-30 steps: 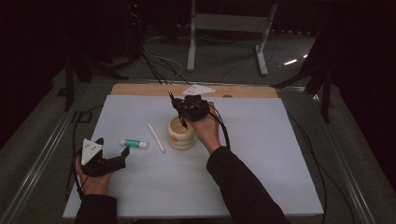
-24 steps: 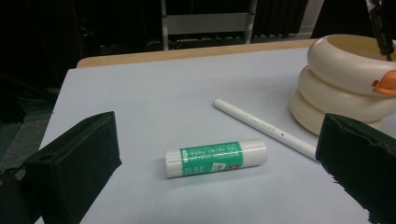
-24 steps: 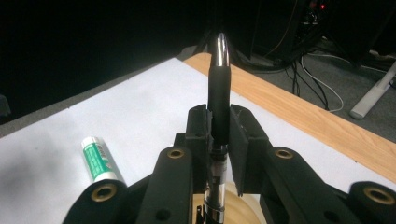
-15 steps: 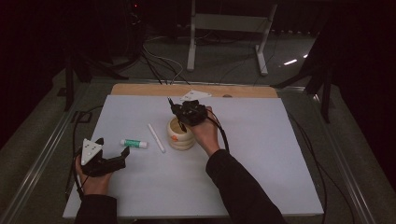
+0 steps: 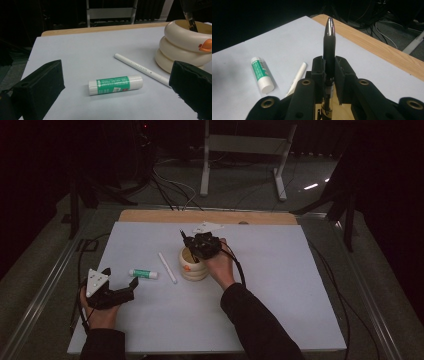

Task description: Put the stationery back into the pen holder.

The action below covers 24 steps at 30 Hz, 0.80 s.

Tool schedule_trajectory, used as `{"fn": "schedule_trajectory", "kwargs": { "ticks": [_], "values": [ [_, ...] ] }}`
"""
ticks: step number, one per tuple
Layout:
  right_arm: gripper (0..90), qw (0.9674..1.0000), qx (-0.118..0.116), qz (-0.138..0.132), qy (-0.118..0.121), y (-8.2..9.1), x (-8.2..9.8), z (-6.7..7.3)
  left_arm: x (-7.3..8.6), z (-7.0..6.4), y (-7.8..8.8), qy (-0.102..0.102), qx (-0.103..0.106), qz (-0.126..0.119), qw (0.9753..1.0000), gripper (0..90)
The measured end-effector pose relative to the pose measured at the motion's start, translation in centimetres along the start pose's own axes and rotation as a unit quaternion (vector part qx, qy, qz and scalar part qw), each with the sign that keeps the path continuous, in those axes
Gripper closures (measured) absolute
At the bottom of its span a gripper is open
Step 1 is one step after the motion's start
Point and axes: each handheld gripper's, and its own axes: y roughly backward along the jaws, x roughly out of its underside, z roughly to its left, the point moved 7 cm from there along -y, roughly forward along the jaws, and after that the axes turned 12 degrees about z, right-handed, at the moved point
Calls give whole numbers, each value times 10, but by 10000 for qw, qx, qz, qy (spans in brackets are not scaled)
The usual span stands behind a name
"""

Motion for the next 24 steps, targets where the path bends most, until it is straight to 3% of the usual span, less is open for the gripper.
{"fn": "schedule_trajectory", "kwargs": {
  "ticks": [10, 24],
  "values": [
    [792, 9999, -57, 140, -35, -9, 12, 1, 1, 0, -1, 0, 8, 24, 10000, 3],
    [790, 9985, -30, 549, 30, -17, 23, 2, 1, -1, -2, -11, 8, 41, 10000, 3]
  ]
}}
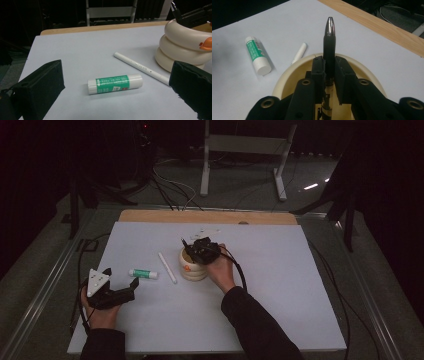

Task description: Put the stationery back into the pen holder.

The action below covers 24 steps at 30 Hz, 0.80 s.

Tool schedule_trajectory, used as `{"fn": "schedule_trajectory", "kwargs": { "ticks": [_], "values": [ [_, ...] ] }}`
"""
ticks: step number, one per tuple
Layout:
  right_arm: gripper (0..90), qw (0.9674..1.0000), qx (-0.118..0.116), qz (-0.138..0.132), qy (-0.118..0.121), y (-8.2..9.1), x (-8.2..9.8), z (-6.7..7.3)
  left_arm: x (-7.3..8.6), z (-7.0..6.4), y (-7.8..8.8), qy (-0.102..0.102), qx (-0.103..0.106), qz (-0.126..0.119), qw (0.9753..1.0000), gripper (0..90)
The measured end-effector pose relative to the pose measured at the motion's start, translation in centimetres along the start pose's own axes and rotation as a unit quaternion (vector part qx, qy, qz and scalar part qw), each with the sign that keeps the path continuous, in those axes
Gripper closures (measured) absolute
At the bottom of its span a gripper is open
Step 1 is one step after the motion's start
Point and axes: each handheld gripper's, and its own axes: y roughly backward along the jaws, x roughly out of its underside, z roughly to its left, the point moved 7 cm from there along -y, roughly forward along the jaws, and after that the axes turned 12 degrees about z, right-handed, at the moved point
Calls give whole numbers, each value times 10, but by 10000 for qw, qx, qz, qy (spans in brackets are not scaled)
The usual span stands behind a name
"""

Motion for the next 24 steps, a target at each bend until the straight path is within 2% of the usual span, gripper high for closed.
{"fn": "schedule_trajectory", "kwargs": {
  "ticks": [4, 6, 9, 13, 16, 24],
  "values": [
    [753, 10000, 5, 27, 61, 1, 0, 2, 0, 0, 0, -1, -5, 1, 10000, 3],
    [700, 10000, 28, 1, 83, 2, 0, 2, 0, 1, 0, 2, -5, 9, 10000, 3],
    [585, 9999, 50, -116, 52, 8, -1, 0, 0, 0, 0, -3, -4, -3, 10000, 3],
    [354, 9993, -20, -371, -79, 20, -5, -2, 0, 0, 0, -8, -5, 8, 10000, 3],
    [187, 9990, -10, -410, -186, 26, -5, -6, 0, 0, 0, -9, -10, 14, 10000, 3],
    [22, 9977, 66, -516, -437, 42, 5, -17, 0, 0, 1, -4, -13, 10, 10000, 3]
  ]
}}
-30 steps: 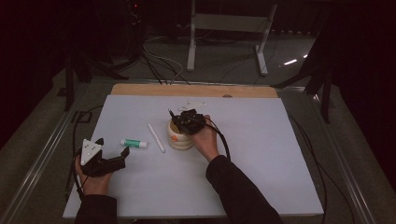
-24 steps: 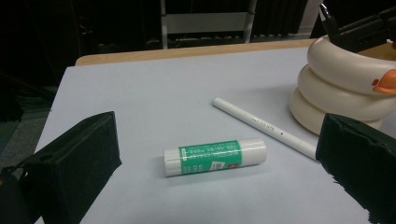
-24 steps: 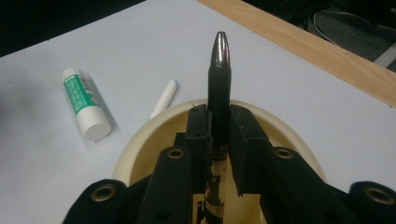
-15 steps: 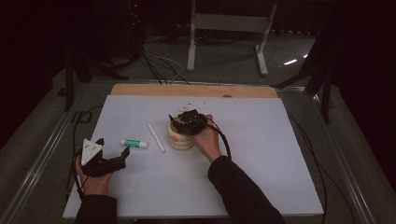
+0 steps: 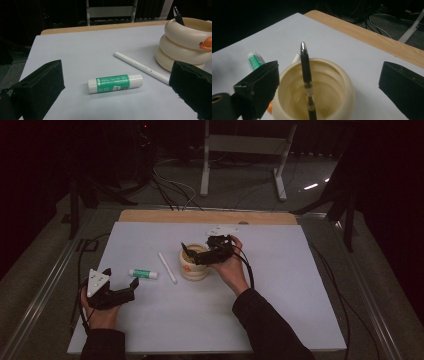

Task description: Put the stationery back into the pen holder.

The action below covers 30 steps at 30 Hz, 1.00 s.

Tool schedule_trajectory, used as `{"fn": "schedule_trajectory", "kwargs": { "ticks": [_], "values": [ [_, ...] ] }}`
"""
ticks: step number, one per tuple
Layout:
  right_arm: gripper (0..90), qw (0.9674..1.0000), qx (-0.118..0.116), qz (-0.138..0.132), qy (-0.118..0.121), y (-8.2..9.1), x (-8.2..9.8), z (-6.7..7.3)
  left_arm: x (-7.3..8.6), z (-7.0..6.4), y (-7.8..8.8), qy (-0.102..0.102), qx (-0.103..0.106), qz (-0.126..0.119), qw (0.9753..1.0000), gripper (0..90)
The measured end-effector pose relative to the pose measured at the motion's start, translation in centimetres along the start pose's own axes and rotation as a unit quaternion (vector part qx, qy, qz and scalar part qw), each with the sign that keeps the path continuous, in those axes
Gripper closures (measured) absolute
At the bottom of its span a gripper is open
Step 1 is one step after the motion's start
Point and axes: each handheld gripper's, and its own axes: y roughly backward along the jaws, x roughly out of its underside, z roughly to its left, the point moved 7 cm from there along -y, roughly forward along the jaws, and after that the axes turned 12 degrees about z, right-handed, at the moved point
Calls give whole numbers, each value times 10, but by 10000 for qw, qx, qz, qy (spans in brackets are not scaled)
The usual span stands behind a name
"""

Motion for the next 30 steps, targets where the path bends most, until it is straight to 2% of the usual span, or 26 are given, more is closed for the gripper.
{"fn": "schedule_trajectory", "kwargs": {
  "ticks": [5, 9, 11, 14, 24, 30],
  "values": [
    [0, 9999, 104, -130, 8, 16, 10, -10, 0, -1, 0, -8, 5, 2, 10000, 3],
    [0, 9992, 325, -188, 142, 31, 20, -19, 0, -2, -1, -12, 18, 16, 10000, 3],
    [0, 9989, 359, -225, 181, 38, 26, -22, 0, -2, -1, -15, 33, 29, 10000, 3],
    [0, 9988, 384, -272, 168, 44, 32, -26, 1, -2, -2, -32, 51, 66, 10000, 3],
    [0, 9975, 580, -394, 9, 84, 78, -48, 1, -1, 0, -50, 62, 122, 9999, 2],
    [0, 9971, 654, -397, -44, 97, 98, -55, 2, 0, 1, -7, 77, 120, 9999, 2]
  ]
}}
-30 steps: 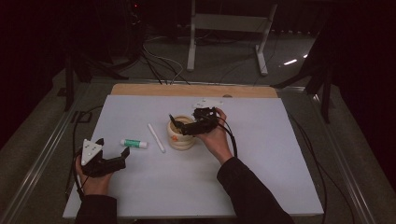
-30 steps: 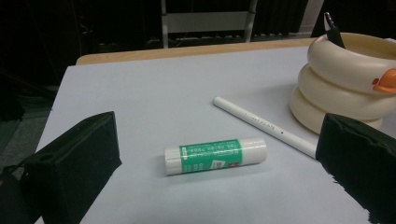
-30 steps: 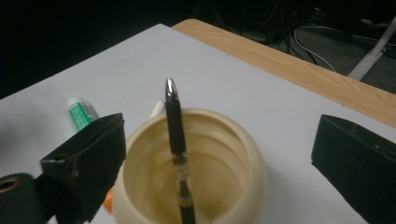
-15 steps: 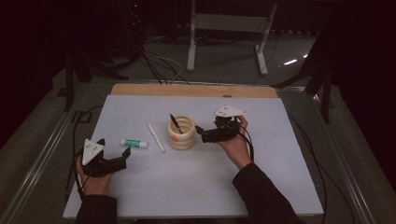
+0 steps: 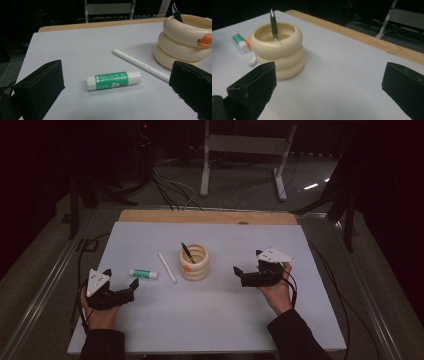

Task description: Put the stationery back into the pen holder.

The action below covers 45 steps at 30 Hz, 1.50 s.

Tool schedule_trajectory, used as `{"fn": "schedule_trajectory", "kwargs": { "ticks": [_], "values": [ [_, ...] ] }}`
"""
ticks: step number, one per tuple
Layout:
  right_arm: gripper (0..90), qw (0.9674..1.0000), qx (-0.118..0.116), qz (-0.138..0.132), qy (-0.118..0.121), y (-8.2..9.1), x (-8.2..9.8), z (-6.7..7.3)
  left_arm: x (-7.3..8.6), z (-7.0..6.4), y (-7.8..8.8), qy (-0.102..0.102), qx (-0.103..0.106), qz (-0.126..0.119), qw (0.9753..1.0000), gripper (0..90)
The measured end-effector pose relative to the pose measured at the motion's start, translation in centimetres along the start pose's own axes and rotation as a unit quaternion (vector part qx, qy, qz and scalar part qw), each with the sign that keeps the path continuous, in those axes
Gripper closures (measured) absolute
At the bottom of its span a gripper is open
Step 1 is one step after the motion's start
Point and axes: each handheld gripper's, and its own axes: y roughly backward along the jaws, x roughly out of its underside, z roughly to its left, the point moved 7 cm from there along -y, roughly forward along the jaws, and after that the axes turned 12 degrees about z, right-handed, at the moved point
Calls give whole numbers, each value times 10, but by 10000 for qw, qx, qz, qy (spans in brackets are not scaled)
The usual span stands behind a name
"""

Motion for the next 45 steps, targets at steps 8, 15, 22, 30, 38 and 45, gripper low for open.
{"fn": "schedule_trajectory", "kwargs": {
  "ticks": [8, 15, 22, 30, 38, 45],
  "values": [
    [0, 10000, 23, -10, -8, 12, 28, -6, 2, 2, -1, 8, 21, 65, 10000, 2],
    [0, 9997, 38, -194, -163, 30, 44, -13, 2, 2, 0, -7, 51, 82, 10000, 2],
    [0, 9995, 44, -176, -249, 38, 59, -21, 2, -1, -1, -119, 103, 119, 9998, 2],
    [0, 9994, 30, -281, -200, 40, 60, -24, 1, 0, 2, -109, 95, 124, 9998, 3],
    [0, 9990, 28, -342, -284, 46, 65, -31, -6, 0, -1, -242, 83, 218, 9994, 2],
    [0, 9989, -92, -304, -333, 44, 67, -31, -15, 2, -3, -401, 140, 373, 9984, 2]
  ]
}}
